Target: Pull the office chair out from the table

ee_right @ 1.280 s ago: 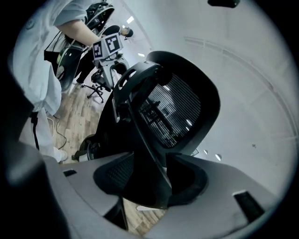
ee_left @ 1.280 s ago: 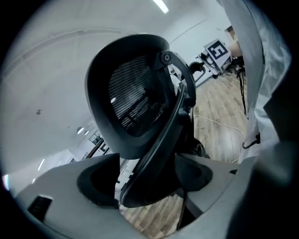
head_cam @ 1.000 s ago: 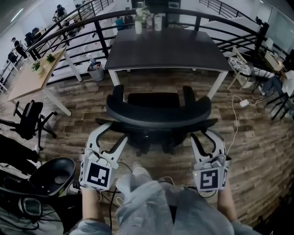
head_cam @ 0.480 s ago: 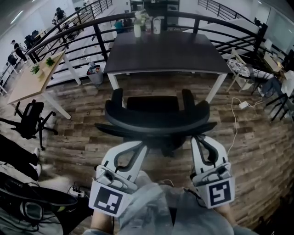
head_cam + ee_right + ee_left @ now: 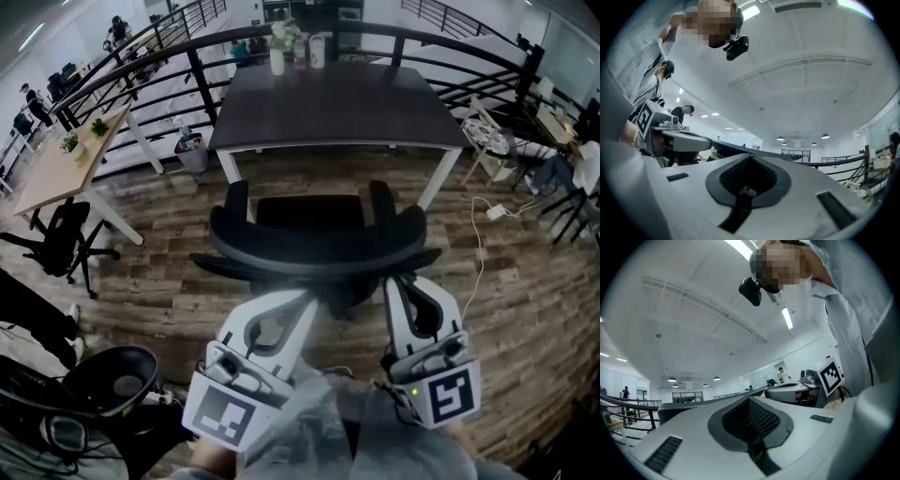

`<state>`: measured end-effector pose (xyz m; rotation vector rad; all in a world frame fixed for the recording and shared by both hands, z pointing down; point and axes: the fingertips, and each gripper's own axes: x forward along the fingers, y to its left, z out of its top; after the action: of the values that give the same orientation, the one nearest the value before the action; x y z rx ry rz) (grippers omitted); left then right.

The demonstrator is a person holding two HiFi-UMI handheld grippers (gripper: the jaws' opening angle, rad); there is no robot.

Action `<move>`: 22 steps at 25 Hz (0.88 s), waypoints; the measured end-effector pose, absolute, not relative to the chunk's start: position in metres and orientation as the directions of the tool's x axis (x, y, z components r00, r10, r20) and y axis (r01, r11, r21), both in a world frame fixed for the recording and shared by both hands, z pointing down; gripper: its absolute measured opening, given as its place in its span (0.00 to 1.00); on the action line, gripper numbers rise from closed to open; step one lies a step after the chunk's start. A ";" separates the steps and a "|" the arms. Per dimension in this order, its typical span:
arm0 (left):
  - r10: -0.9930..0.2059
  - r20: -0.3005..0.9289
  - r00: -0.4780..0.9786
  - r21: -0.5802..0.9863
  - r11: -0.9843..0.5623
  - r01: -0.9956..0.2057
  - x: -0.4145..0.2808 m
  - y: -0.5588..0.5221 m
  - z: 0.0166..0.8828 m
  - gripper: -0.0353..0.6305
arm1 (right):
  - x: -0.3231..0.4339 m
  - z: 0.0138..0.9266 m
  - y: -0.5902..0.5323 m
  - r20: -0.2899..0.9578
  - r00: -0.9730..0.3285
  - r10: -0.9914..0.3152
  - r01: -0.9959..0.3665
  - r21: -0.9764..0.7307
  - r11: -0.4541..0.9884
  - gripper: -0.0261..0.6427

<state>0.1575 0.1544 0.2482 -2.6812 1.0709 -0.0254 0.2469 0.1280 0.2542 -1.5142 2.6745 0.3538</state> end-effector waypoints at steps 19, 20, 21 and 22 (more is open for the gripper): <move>-0.669 -0.109 0.735 -0.165 -0.717 -0.677 0.162 0.156 0.245 0.05 | 0.260 0.257 0.126 -0.157 -0.525 -0.837 -0.850 0.160 0.503 0.05; -0.670 -0.110 0.734 -0.163 -0.717 -0.678 0.162 0.156 0.246 0.05 | 0.262 0.258 0.126 -0.153 -0.524 -0.838 -0.850 0.158 0.503 0.04; -0.670 -0.110 0.734 -0.162 -0.716 -0.679 0.162 0.156 0.246 0.05 | 0.263 0.259 0.126 -0.151 -0.523 -0.839 -0.850 0.155 0.503 0.04; -0.671 -0.108 0.733 -0.161 -0.716 -0.679 0.162 0.155 0.247 0.05 | 0.263 0.260 0.125 -0.150 -0.523 -0.839 -0.851 0.152 0.503 0.04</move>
<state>0.1619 0.1552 0.2465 -2.7450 1.0804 0.0622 0.2631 0.1252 0.2600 -1.5052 2.6734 0.3203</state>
